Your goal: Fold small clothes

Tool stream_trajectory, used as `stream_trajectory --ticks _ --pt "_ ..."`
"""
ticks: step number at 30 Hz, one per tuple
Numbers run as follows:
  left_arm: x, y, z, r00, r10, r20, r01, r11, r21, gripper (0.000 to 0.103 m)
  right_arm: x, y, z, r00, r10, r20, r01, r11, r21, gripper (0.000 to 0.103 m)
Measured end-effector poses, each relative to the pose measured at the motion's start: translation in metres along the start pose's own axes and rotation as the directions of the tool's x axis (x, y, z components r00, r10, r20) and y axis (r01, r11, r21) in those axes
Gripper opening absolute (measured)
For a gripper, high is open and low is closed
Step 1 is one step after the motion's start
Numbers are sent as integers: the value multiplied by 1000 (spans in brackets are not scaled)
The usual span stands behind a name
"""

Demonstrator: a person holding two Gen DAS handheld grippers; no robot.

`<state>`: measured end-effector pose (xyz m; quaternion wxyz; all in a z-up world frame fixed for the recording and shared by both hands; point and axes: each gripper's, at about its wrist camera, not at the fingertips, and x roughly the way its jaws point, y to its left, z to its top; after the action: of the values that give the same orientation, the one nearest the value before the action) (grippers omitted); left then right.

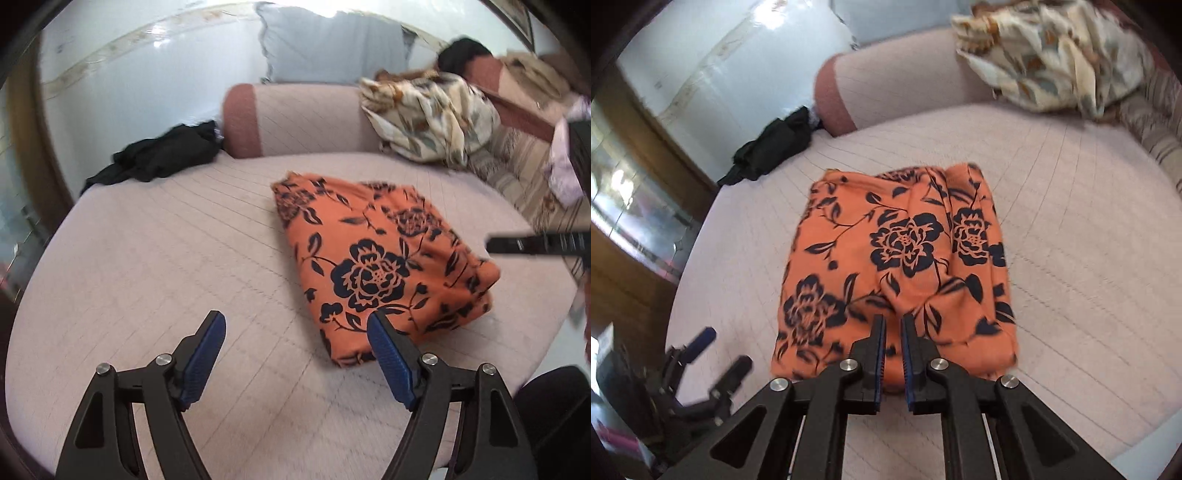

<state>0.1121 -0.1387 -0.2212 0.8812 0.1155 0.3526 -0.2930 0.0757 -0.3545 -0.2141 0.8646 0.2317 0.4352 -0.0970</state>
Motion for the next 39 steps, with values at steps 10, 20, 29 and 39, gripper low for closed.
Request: stream_trajectory --ticks 10,20,29,39 --pt "-78 13 8 981 154 120 -147 987 -65 87 -52 12 -55 991 61 115 -58 998 -29 21" --pt "-106 15 13 963 218 162 -204 974 -99 89 -89 19 -73 965 120 233 -118 993 -23 69" --pt "-111 20 15 947 272 171 -255 960 -114 89 -104 23 -74 951 143 273 -139 990 -36 69" --pt "-114 18 19 951 253 177 -234 965 -122 89 -114 28 -74 939 157 305 -147 988 -56 69"
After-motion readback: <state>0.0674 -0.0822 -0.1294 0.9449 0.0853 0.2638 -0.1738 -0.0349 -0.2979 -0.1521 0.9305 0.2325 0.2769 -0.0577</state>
